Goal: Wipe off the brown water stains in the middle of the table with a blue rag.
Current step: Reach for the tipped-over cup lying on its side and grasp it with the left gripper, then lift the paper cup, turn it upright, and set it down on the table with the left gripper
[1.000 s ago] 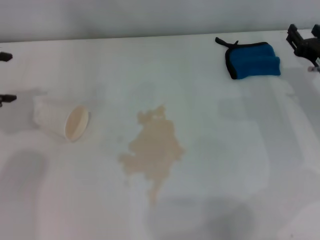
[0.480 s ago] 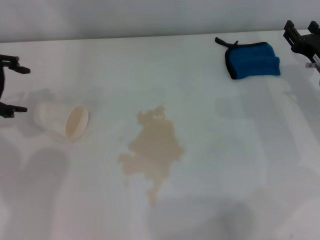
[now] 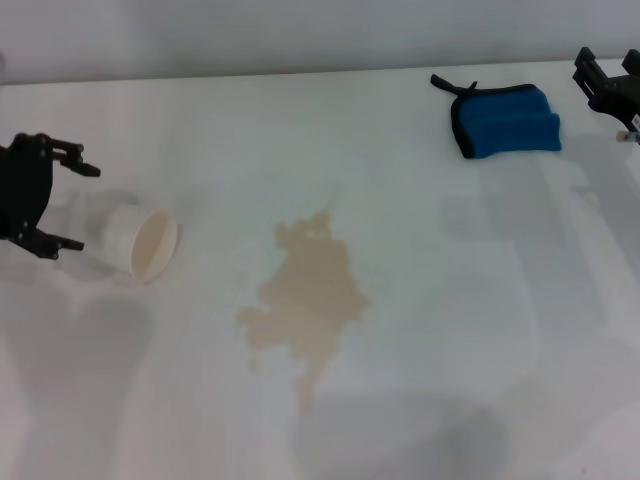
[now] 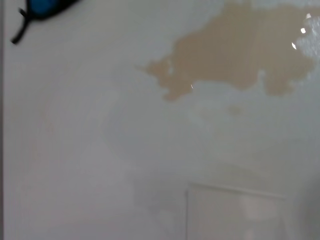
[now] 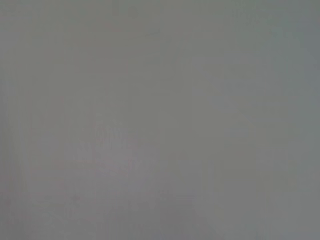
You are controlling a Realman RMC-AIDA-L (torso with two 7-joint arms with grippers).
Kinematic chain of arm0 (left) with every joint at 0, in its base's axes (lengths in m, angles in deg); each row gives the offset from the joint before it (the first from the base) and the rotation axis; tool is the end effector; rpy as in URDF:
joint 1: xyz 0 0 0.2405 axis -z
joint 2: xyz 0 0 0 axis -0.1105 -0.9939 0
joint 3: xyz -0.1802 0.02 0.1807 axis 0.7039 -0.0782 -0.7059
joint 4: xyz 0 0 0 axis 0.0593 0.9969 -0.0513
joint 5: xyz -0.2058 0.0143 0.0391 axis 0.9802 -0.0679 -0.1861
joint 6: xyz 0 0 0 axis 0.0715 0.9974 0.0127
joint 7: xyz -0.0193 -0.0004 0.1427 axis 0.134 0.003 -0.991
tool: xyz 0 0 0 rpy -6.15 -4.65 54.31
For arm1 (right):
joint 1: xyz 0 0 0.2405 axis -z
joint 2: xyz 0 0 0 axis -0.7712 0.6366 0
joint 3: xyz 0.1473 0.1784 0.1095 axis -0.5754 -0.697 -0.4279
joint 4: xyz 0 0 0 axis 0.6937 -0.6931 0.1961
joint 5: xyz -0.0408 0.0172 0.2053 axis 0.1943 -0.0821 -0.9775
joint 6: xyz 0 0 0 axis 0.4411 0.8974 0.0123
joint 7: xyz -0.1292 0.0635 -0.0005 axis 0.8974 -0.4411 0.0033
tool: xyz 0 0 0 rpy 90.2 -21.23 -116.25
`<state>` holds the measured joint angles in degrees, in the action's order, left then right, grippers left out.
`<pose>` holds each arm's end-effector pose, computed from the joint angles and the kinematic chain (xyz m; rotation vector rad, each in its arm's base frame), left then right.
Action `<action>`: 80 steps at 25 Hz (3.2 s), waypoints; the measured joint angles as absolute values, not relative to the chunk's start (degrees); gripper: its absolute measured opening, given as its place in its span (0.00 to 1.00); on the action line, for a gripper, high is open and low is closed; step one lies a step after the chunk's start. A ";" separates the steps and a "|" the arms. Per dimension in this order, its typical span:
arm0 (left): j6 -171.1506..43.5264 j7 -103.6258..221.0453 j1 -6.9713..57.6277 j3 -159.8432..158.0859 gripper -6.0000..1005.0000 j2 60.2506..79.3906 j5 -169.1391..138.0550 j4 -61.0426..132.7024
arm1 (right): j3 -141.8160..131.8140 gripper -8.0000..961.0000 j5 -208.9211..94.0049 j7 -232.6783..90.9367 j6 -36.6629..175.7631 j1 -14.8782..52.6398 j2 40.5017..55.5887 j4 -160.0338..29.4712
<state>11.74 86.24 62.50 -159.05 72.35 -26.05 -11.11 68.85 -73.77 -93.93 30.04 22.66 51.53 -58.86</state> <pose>-0.2384 0.4170 0.0498 -2.8240 0.7004 0.5557 0.3666 0.3687 0.0269 -1.4854 0.8447 0.6343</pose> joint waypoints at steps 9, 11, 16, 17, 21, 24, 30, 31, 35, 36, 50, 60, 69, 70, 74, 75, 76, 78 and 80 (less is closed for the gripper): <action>5.50 86.76 62.31 -158.99 0.80 73.13 -27.22 -7.25 | 68.86 0.71 -74.66 -93.98 30.04 22.71 51.52 -58.83; 4.07 86.71 62.18 -158.98 0.80 73.14 -27.15 -6.36 | 68.86 0.71 -74.65 -93.99 30.04 22.78 51.52 -58.88; 2.51 86.67 61.83 -158.97 0.80 73.17 -27.52 -3.40 | 68.88 0.71 -75.01 -93.99 30.04 22.99 51.52 -58.92; 1.96 86.67 61.75 -158.96 0.79 73.17 -27.55 -2.91 | 68.91 0.71 -75.12 -93.99 30.04 23.00 51.52 -58.92; -0.41 86.67 61.13 -158.97 0.79 73.13 -28.58 0.06 | 69.09 0.71 -75.17 -94.12 29.88 23.00 51.52 -58.72; -3.00 86.85 60.57 -158.97 0.79 73.14 -29.52 2.10 | 69.25 0.71 -75.17 -94.55 29.77 22.99 51.52 -58.58; -5.29 87.92 59.88 -158.89 0.78 73.18 -29.00 3.62 | 69.30 0.71 -75.17 -94.66 29.72 22.96 51.52 -58.57; -5.51 88.39 59.84 -158.88 0.78 73.19 -28.99 3.79 | 69.30 0.71 -75.16 -94.67 29.70 22.95 51.52 -58.63; -5.68 89.09 59.79 -158.88 0.78 73.20 -29.09 4.06 | 69.30 0.71 -75.15 -94.69 29.65 22.95 51.52 -58.93; -5.69 89.09 59.75 -158.88 0.78 73.20 -28.74 4.06 | 69.30 0.71 -75.15 -94.69 29.63 22.95 51.52 -58.95; -3.38 89.63 56.71 -158.88 0.69 73.15 -10.76 0.01 | 69.01 0.71 -75.15 -94.69 29.63 22.87 51.30 -58.49; 1.49 85.03 45.73 -158.88 0.65 73.06 19.99 2.92 | 67.65 0.71 -75.16 -94.33 29.40 22.29 51.08 -58.22; -5.63 74.93 35.15 -158.73 0.65 73.10 43.03 20.34 | 67.27 0.71 -75.16 -94.47 29.39 22.55 51.17 -58.29; -5.94 74.75 34.95 -158.73 0.65 73.11 43.61 20.68 | 67.27 0.71 -75.16 -94.51 29.39 22.55 51.22 -58.30; -9.22 72.62 32.93 -158.69 0.64 73.43 51.27 25.68 | 67.27 0.71 -75.16 -94.58 29.40 22.55 51.39 -58.31; -9.59 72.20 32.44 -158.69 0.64 73.58 53.19 26.77 | 67.27 0.71 -75.16 -94.58 29.40 22.55 51.43 -58.31; -9.74 71.74 31.95 -158.65 0.64 73.72 54.82 27.71 | 67.27 0.71 -75.16 -94.59 29.40 22.54 51.45 -58.31; -10.02 70.47 30.75 -158.61 0.64 73.88 58.19 30.14 | 67.27 0.71 -75.16 -94.60 29.40 22.53 51.47 -58.31; -10.39 69.26 29.62 -158.61 0.64 73.97 60.95 32.59 | 67.27 0.71 -75.16 -94.60 29.42 22.50 51.45 -58.31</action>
<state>-10.39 69.26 29.62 -158.61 73.97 60.95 32.59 67.27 -75.16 -94.60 29.42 22.50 51.45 -58.31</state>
